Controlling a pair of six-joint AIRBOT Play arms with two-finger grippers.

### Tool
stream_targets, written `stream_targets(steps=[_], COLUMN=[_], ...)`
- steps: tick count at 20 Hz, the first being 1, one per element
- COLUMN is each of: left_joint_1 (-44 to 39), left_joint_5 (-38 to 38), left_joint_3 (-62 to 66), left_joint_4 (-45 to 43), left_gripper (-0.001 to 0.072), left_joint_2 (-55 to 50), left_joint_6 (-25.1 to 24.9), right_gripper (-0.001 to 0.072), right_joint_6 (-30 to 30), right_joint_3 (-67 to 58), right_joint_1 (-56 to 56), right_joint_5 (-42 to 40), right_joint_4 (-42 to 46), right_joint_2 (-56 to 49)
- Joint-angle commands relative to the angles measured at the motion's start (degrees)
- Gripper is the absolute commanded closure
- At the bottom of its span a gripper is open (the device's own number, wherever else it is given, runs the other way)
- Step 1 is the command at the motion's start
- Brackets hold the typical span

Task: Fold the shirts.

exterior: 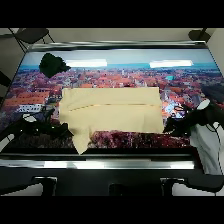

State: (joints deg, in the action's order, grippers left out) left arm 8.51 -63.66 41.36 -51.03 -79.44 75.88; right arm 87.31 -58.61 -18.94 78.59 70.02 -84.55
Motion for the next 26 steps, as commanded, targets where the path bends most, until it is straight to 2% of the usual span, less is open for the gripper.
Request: stream_targets(steps=[1,4,7,8,10,11,14,17,18,22,26], left_joint_1=[-0.3,-0.3,-0.3,-0.3,-0.3,-0.3,0.0,0.0,0.0,0.1,1.6], left_joint_5=[-0.2,-0.2,-0.4,-0.4,-0.4,-0.4,-0.6,-1.4,-1.5,-3.8,-3.3], left_joint_3=[0.0,0.0,0.0,0.0,0.0,0.0,0.7,6.4,9.0,22.2,36.7], left_joint_4=[-0.2,-0.2,-0.2,-0.2,-0.2,-0.2,-0.3,-0.6,-0.6,-2.6,-5.4], left_gripper=[0.0678,0.0678,0.0678,0.0678,0.0678,0.0678,0.0679,0.068,0.0681,0.0682,0.0682], left_joint_2=[0.5,0.9,0.9,0.9,0.9,0.9,1.0,3.9,5.1,4.2,-4.7], left_joint_6=[-0.1,-0.1,-0.1,-0.1,-0.1,-0.1,-0.7,-2.2,-2.2,-1.6,2.2], right_gripper=[0.0268,0.0294,0.0349,0.0388,0.061,0.067,0.0672,0.0673,0.0673,0.0675,0.0675], right_joint_6=[-1.2,-1.2,-0.9,-0.8,0.1,0.3,-0.6,-6.3,-6.5,-4.9,1.6], right_joint_3=[4.5,5.5,5.5,5.5,5.5,5.5,5.4,4.0,2.4,-9.4,-26.0], right_joint_1=[0.0,0.0,0.0,0.0,0.0,0.0,0.0,0.0,0.0,3.4,9.5], right_joint_5=[-6.4,-11.3,-14.8,-15.1,-14.9,-14.8,-14.4,-13.6,-13.0,-14.2,-19.4], right_joint_4=[-5.2,-7.9,-7.9,-7.8,-7.8,-7.8,-7.9,-7.8,-7.5,-5.9,2.1], right_joint_2=[0.0,0.0,0.0,-0.1,-0.6,-0.7,-0.5,1.6,2.2,1.9,-5.6])
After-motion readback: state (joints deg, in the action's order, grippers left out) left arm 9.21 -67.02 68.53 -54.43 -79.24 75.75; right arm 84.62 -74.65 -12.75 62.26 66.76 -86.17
